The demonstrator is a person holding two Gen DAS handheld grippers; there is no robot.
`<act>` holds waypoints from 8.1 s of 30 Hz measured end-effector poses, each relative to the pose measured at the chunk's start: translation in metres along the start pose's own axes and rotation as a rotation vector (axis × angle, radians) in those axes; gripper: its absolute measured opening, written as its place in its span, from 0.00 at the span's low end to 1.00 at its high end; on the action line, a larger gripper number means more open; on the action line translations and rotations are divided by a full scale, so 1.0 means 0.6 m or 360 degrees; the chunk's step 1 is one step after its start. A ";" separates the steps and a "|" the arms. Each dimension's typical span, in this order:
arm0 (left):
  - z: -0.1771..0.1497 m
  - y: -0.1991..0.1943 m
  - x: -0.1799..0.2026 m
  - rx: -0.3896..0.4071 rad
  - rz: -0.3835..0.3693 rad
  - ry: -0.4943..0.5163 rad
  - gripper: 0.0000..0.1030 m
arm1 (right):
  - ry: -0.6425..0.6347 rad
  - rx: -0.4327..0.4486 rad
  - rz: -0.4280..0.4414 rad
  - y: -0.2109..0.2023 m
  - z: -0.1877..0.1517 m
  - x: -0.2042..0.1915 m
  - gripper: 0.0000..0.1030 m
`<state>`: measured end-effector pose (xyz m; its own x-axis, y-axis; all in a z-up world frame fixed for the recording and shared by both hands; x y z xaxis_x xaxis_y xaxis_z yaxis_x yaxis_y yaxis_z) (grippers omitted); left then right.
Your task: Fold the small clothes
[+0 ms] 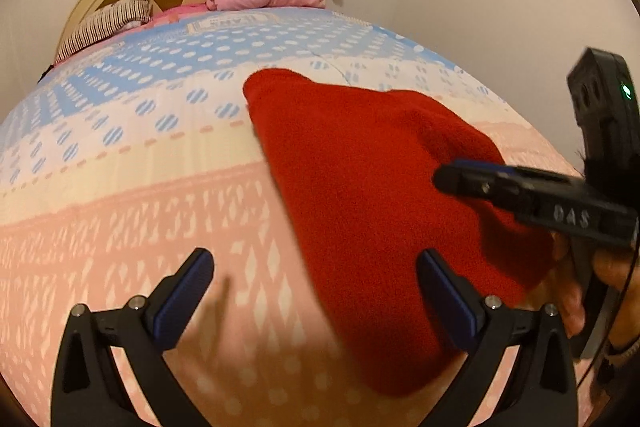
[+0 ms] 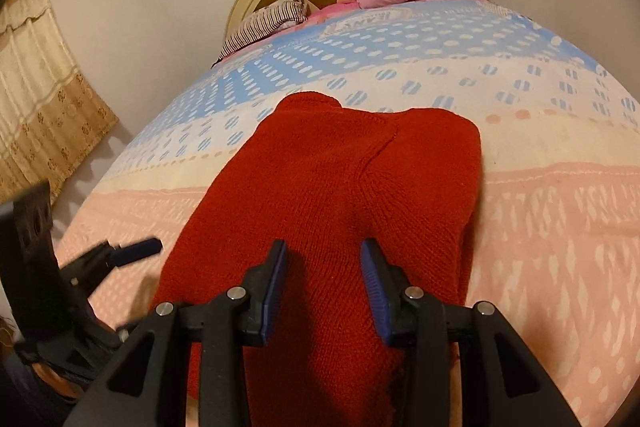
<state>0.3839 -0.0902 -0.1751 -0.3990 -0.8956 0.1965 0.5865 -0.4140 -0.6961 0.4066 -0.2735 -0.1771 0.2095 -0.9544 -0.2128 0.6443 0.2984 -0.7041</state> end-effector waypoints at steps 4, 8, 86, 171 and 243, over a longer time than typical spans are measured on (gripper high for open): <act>-0.004 0.021 -0.003 -0.0022 -0.0035 -0.0015 1.00 | 0.0022 0.0022 0.0039 -0.008 0.005 0.004 0.38; -0.010 0.023 -0.004 -0.0009 -0.0071 -0.0034 1.00 | 0.0052 0.0112 0.0063 -0.034 0.015 0.021 0.38; -0.023 -0.106 0.190 0.0095 -0.0697 0.0090 0.35 | 0.0571 0.0165 0.0248 -0.193 -0.015 0.148 0.27; -0.132 -0.048 0.472 -0.0175 -0.0825 0.0411 0.51 | 0.1057 0.0338 -0.0090 -0.448 -0.262 0.442 0.26; -0.088 -0.236 0.422 0.0293 -0.0536 0.0265 0.97 | 0.0442 0.0624 -0.0839 -0.664 -0.323 0.192 0.60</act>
<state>0.1628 -0.2497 -0.0635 -0.6897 -0.6731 0.2669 0.5142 -0.7148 -0.4740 0.0313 -0.5042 -0.0526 -0.3645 -0.9244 -0.1126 0.8363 -0.2718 -0.4762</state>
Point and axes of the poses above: each gripper's, at about its wrist camera, not at the fingertips, and y roughly the way its jaws point, x to its right, z to its top, the point moved 7 cm from there along y, roughly the way its jaws point, and after that the axes turned 9 degrees about -z, right-handed, at the moved point
